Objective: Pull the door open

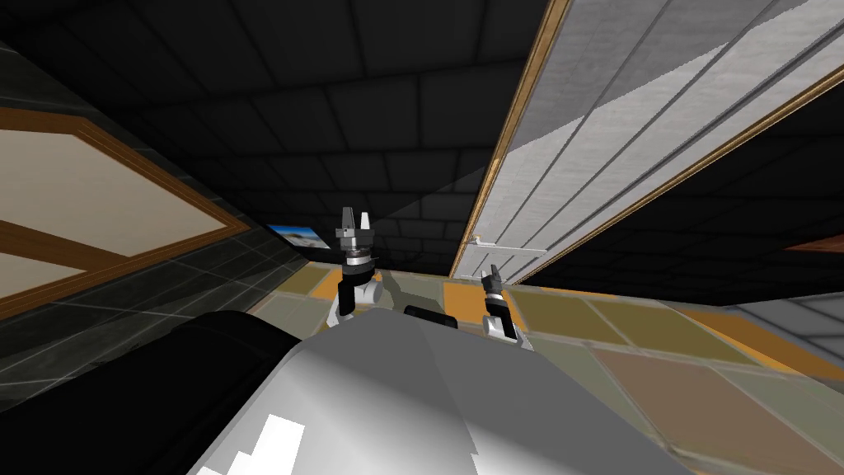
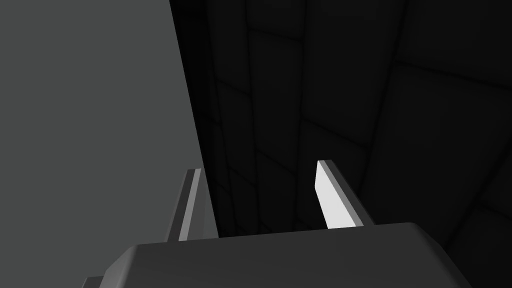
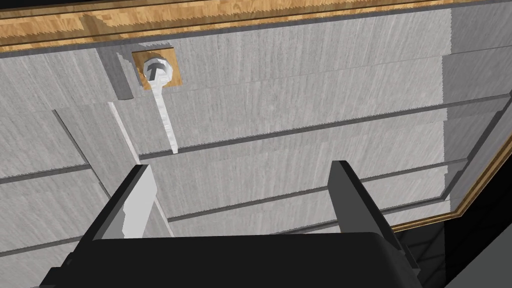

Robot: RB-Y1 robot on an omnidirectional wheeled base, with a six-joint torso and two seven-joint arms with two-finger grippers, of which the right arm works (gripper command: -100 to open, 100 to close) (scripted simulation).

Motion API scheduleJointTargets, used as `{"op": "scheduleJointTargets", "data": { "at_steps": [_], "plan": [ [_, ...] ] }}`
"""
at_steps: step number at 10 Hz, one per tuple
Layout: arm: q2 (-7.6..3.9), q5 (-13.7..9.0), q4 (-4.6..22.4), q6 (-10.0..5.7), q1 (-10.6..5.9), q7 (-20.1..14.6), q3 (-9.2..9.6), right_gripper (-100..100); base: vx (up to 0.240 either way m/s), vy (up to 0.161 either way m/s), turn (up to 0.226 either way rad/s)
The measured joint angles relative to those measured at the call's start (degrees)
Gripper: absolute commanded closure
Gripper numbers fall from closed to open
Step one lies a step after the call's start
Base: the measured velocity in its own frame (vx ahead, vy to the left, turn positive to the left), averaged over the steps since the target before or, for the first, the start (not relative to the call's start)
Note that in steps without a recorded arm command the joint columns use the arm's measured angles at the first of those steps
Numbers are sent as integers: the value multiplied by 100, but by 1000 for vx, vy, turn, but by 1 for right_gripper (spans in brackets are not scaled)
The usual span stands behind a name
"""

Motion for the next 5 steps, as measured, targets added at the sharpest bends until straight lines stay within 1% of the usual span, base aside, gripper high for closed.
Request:
{"op": "scheduleJointTargets", "data": {
  "at_steps": [2,3,4,5],
  "plan": [
    [-30,-14,246,-97,-75,-12,18,-100,49,-41,56],
    [-41,-25,421,-154,-139,-15,31,-100,70,-74,81],
    [-68,-39,539,-176,-186,-20,43,-100,78,-70,60],
    [-92,-52,607,-178,-199,-24,57,-100,55,-41,16]
  ]
}}
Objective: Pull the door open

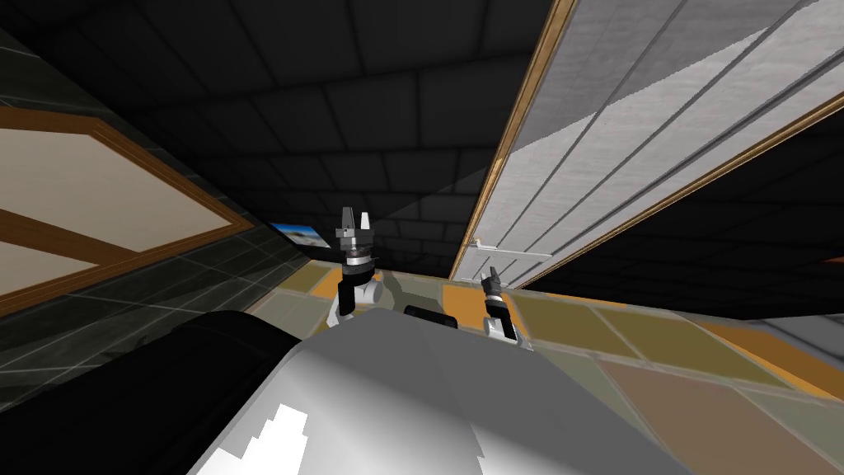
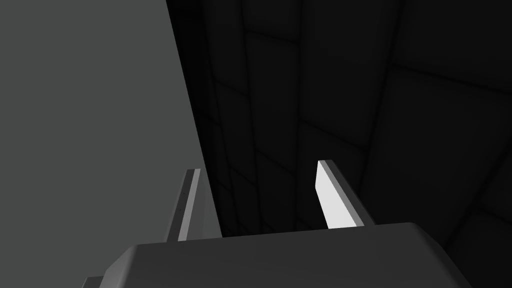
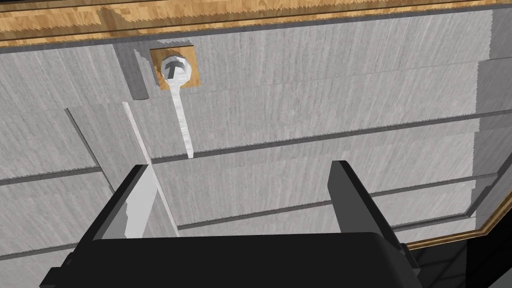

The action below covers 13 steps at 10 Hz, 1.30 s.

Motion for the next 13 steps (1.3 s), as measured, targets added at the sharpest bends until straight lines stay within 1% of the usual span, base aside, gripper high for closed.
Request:
{"op": "scheduleJointTargets", "data": {
  "at_steps": [3,4,9,11,13],
  "plan": [
    [-47,-25,309,-91,-105,-15,26,-100,60,-52,56],
    [-65,-38,510,-146,-197,-24,36,-100,85,-76,55],
    [-160,-95,1215,-366,-431,-49,100,-100,87,-70,63],
    [-205,-117,1410,-411,-487,-62,123,-100,71,-64,42],
    [-215,-132,1642,-480,-575,-56,141,-100,62,-51,53]
  ]
}}
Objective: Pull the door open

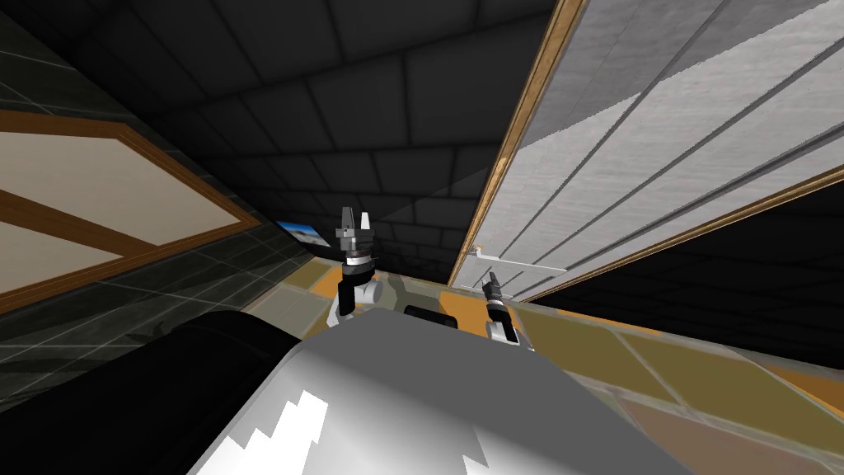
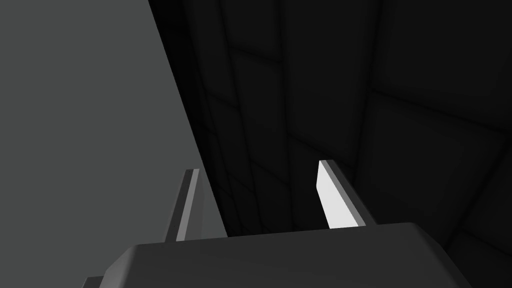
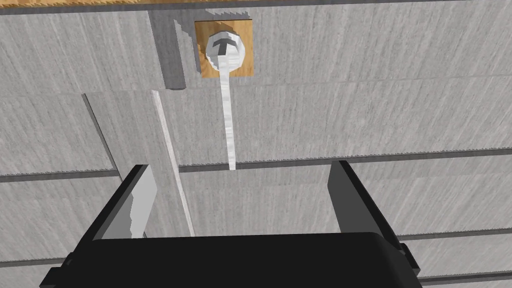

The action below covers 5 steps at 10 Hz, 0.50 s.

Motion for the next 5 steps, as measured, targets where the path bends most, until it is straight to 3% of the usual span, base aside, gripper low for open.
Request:
{"op": "scheduleJointTargets", "data": {
  "at_steps": [3,5],
  "plan": [
    [-46,-29,317,-85,-107,-8,30,-100,76,-66,44],
    [-64,-39,449,-123,-164,-19,39,-100,77,0,68]
  ]
}}
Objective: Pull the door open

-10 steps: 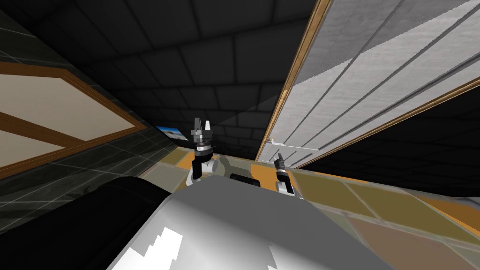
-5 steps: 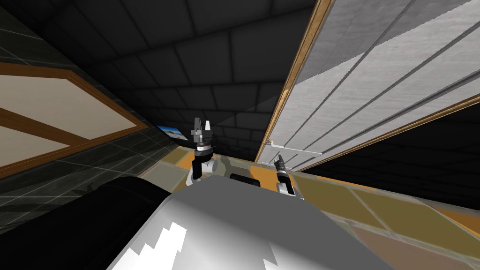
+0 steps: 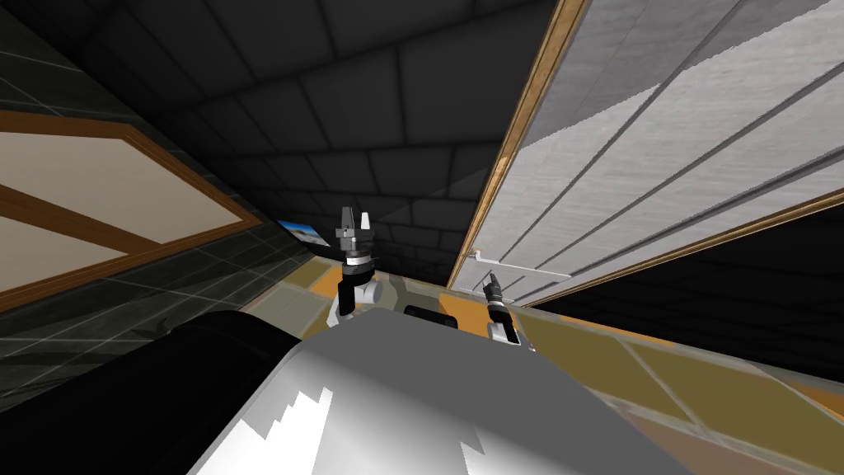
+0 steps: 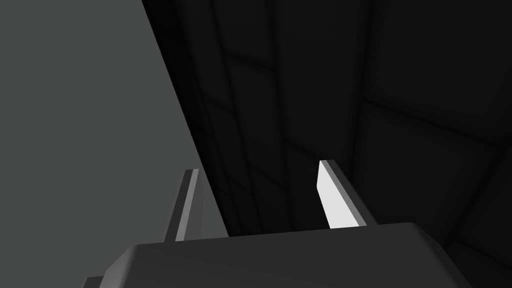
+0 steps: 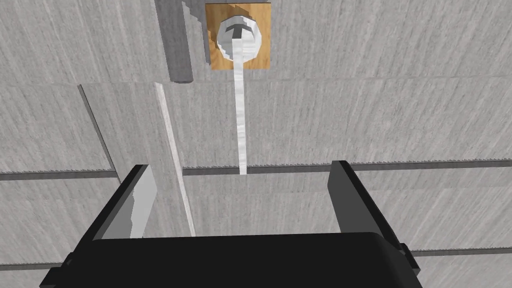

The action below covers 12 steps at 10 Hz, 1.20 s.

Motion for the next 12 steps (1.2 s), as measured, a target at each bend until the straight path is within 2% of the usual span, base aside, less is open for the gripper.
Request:
{"op": "scheduleJointTargets", "data": {
  "at_steps": [2,3,4,5,6,7,8,9,10,11,12],
  "plan": [
    [-61,-41,0,-42,89,-38,-59,-100,195,53,138],
    [-111,-65,139,-139,85,-87,-90,-100,208,76,167],
    [-176,-98,144,-198,157,-140,-135,-100,198,33,158],
    [-277,-137,222,-259,180,-226,-182,-100,190,14,145],
    [-333,-175,279,-305,197,-278,-237,-100,178,29,154],
    [-419,-216,109,-269,355,-321,-291,-100,115,16,44],
    [-450,-230,151,-300,374,-356,-310,-100,38,-11,-10],
    [-458,-231,304,-381,309,-382,-310,-100,95,-21,144],
    [-494,-255,348,-436,341,-410,-343,-100,58,-15,39],
    [-499,-259,349,-446,345,-417,-348,100,-15,2,-35],
    [-496,-257,348,-440,341,-413,-345,100,-25,6,-9]
  ]
}}
